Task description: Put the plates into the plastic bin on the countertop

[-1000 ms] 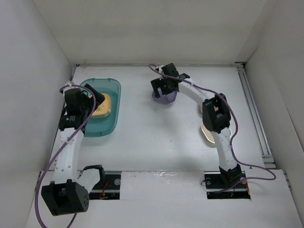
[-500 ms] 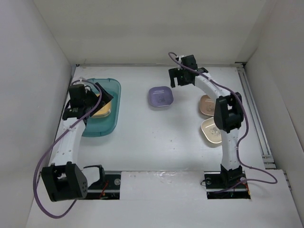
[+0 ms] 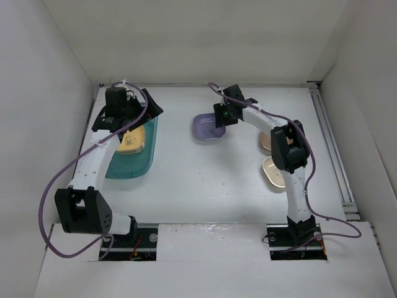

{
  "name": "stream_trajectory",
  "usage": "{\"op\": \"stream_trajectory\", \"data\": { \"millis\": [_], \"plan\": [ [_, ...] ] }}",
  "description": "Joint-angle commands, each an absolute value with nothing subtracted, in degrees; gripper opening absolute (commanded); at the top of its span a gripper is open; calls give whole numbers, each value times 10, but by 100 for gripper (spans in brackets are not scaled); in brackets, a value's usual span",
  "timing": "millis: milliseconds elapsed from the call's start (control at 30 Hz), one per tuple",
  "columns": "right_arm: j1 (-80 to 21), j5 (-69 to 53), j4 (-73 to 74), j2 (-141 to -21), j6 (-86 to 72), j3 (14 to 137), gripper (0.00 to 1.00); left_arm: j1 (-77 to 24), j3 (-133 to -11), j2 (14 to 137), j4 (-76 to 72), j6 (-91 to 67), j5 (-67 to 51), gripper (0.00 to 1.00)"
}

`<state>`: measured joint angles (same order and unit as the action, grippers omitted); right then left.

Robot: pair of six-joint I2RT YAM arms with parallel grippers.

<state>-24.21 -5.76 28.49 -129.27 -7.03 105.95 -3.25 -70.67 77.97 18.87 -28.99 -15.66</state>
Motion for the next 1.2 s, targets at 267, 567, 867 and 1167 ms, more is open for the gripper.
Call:
{"op": "stream_trajectory", "data": {
  "millis": [267, 567, 867, 1167],
  "plan": [
    [-244, -21, 294, -1288, -109, 1050, 0, -179, -753, 837, 214, -313, -20, 100],
    [-262, -76, 218, -1122, -154, 931, 0, -250, -765, 901, 201, -329, 18, 100],
    [-304, -128, 157, -1016, -197, 879, 0, -268, -766, 949, 171, -350, 17, 88],
    [-311, -56, 179, -992, -191, 883, 33, -245, -811, 917, 246, -371, 102, 0]
  ]
}}
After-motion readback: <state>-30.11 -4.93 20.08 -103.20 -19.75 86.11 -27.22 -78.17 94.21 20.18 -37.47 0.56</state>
